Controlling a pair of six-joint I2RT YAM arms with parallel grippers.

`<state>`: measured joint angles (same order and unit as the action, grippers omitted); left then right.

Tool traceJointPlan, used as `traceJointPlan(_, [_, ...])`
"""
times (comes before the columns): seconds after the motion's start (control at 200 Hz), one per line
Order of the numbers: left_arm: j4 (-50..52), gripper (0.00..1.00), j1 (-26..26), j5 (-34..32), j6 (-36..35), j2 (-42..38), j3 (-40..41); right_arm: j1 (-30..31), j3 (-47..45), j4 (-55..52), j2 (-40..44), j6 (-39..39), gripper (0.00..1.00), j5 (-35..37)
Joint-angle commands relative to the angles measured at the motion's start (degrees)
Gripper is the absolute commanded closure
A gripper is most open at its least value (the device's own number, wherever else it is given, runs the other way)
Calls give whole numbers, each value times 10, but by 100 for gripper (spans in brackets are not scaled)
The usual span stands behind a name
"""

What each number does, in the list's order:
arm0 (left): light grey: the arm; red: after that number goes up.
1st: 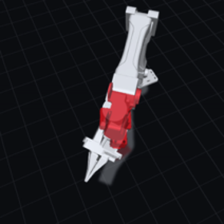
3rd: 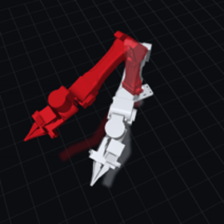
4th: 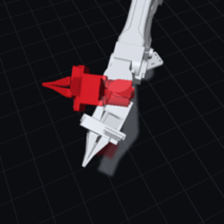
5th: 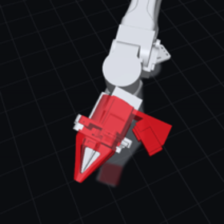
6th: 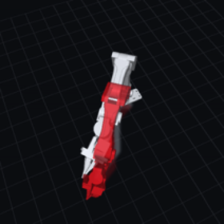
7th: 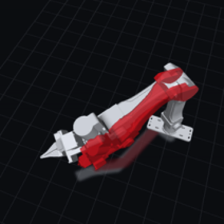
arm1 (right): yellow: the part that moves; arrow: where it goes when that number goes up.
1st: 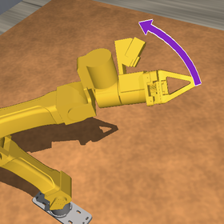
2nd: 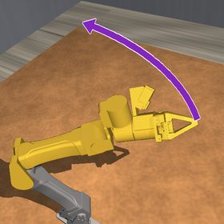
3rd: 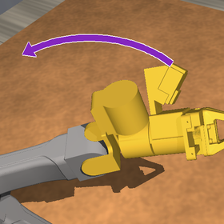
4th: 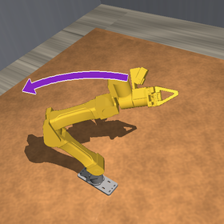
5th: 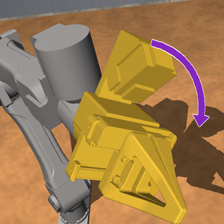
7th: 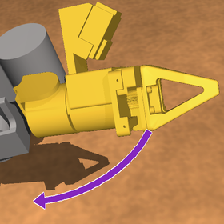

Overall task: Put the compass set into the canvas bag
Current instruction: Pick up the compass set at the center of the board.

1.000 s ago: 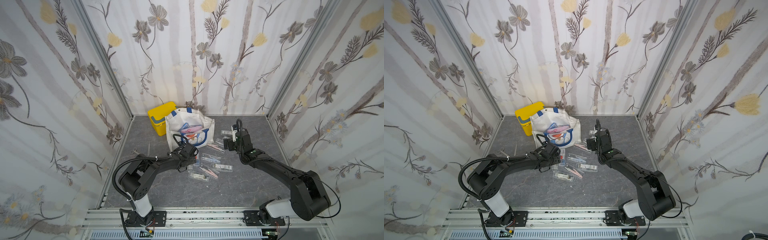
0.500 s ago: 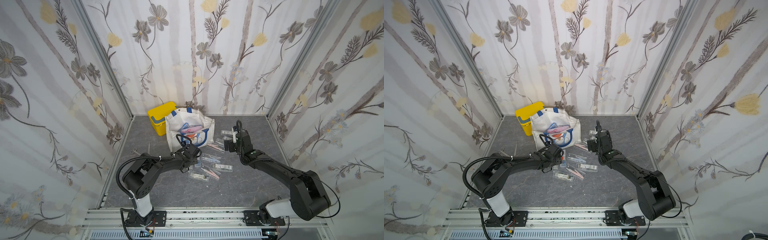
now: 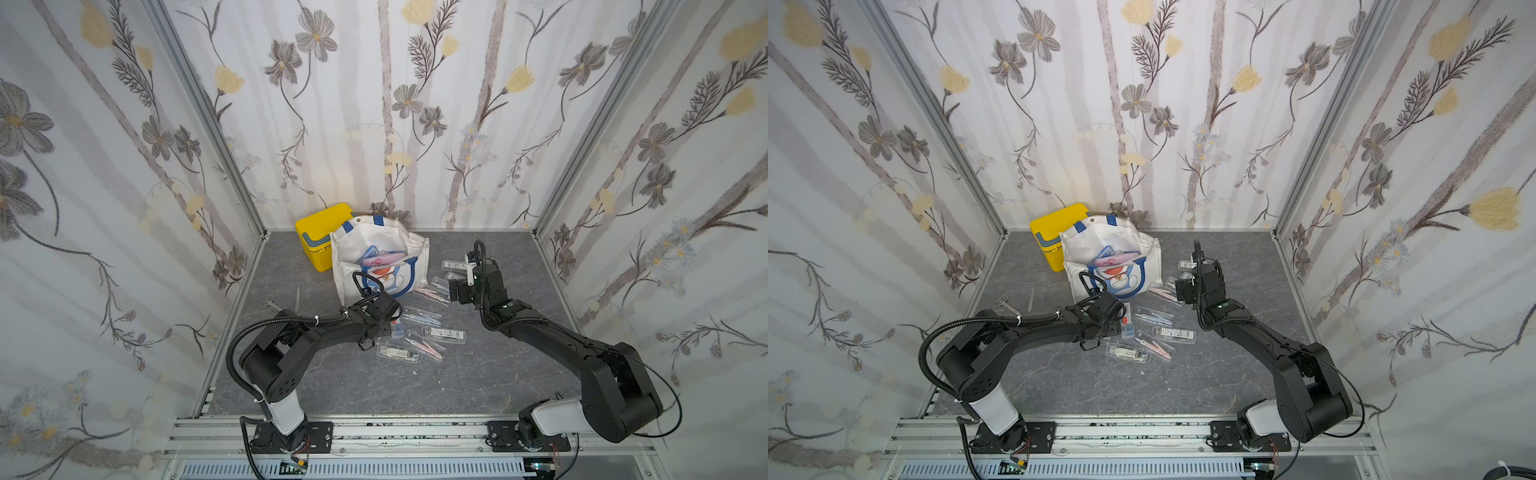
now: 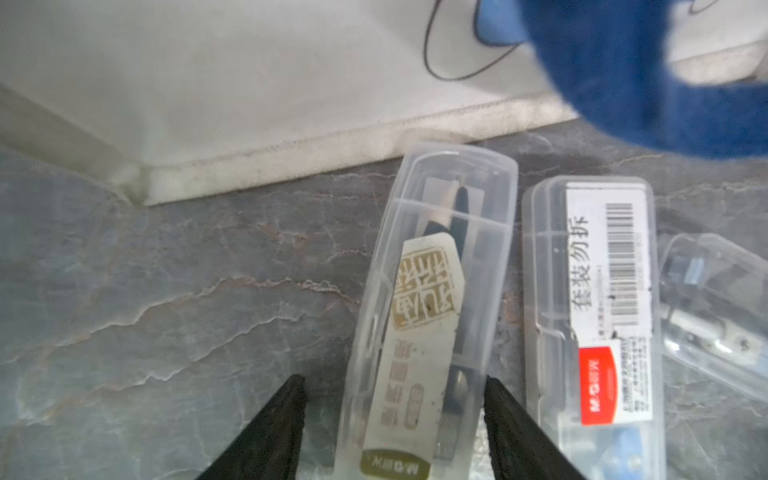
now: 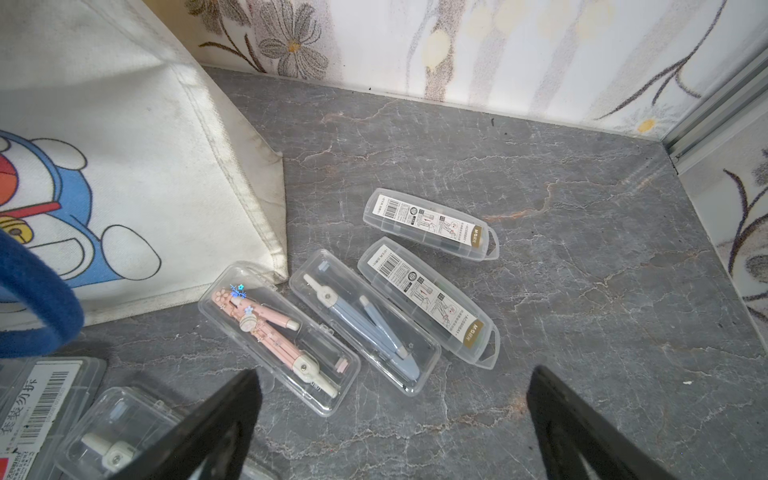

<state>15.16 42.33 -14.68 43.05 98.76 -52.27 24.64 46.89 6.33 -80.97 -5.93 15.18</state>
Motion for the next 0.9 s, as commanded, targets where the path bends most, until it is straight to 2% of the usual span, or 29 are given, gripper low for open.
traceJointPlan(0.0, [25,32,0,21,-3,-6,5,-1,-3,18,5,-2,1,-7])
traceJointPlan(0.475, [24,33,0,-3,-30,52,-45,-3,-15,19,19,-1,1,-9])
traceJointPlan(0.6, [27,42,-1,-3,-32,60,-46,-6,-21,19,23,-1,1,-8])
traceJointPlan(0.894, [20,49,-1,-2,-32,60,-42,-7,-23,20,25,-1,0,-9])
